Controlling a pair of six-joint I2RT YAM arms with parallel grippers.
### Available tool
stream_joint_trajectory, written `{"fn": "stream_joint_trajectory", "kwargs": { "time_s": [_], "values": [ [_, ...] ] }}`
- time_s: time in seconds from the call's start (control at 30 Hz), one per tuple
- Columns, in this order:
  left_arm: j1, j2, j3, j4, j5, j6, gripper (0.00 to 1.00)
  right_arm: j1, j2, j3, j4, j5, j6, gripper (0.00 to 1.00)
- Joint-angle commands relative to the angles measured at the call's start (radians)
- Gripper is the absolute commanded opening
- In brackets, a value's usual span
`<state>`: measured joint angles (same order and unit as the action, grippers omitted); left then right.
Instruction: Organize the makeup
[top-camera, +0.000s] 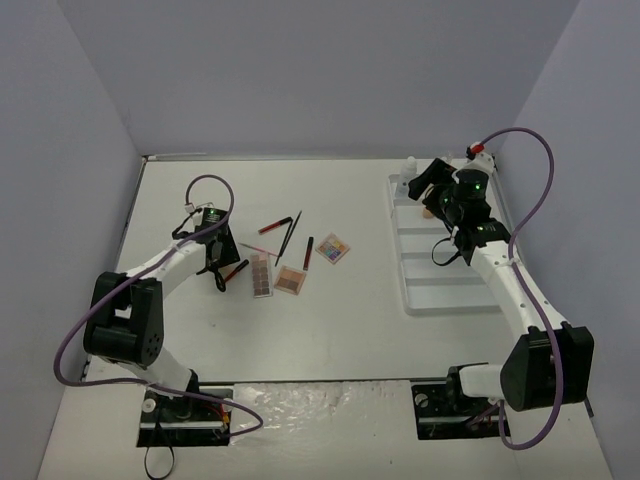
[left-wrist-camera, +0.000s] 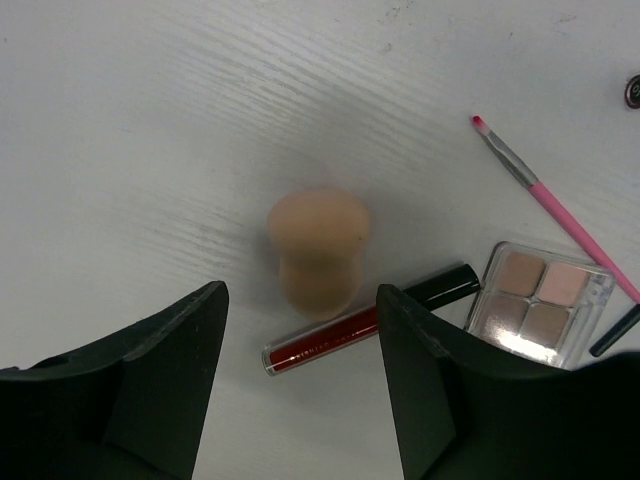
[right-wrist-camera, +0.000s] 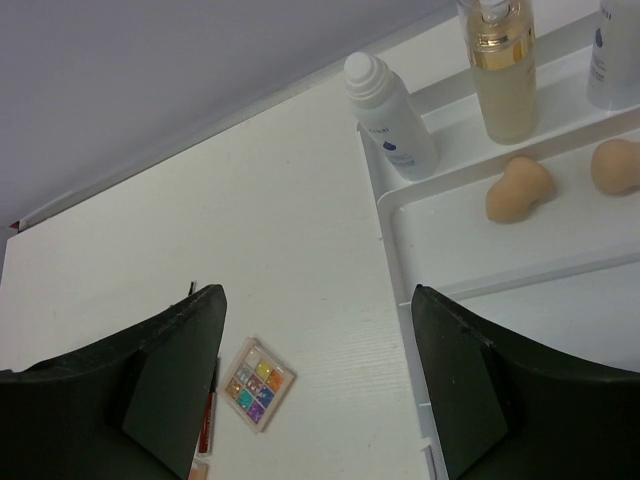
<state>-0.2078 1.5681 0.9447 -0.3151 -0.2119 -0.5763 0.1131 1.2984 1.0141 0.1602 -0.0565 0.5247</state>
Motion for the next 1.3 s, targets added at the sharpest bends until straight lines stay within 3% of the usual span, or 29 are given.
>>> {"fn": "stream_joint_trajectory", "kwargs": {
  "time_s": [0.0, 0.2, 0.33, 0.4, 0.67, 0.9, 1.27],
  "values": [
    [0.019, 0.021, 0.057, 0.049, 0.001, -0.014, 0.51, 0.018, -0.05, 0.004, 0.047, -0.034, -0.019, 0.72],
    [0.021, 0.044, 0.048, 0.065, 0.024, -0.019, 0.31, 0.036, -0.054, -0.002, 0.047, -0.038, -0.028, 0.73],
    [0.021, 0.04, 0.045, 0.073, 0.053, -0.012, 0.04, 0.053, -0.053, 0.008, 0.046, -0.051, -0.05, 0.73],
    [0.021, 0.018, 0.042, 0.097, 0.07, 0.024, 0.0, 0.064, -0.053, 0.014, 0.047, -0.058, -0.063, 0.74],
    [0.004, -0.18, -0.021, 0.299, 0.357, 0.33, 0.0, 0.146, -0.016, 0.066, 0.073, -0.282, -0.109, 0.77],
    [-0.112, -0.33, -0.05, 0.463, 0.719, 0.53, 0.0, 0.267, 0.067, 0.176, 0.094, -0.554, -0.111, 0.77],
    [-0.267, -0.383, 0.025, 0.489, 0.875, 0.563, 0.0, 0.488, 0.185, 0.217, 0.169, -0.506, -0.068, 0.76]
  ]
}}
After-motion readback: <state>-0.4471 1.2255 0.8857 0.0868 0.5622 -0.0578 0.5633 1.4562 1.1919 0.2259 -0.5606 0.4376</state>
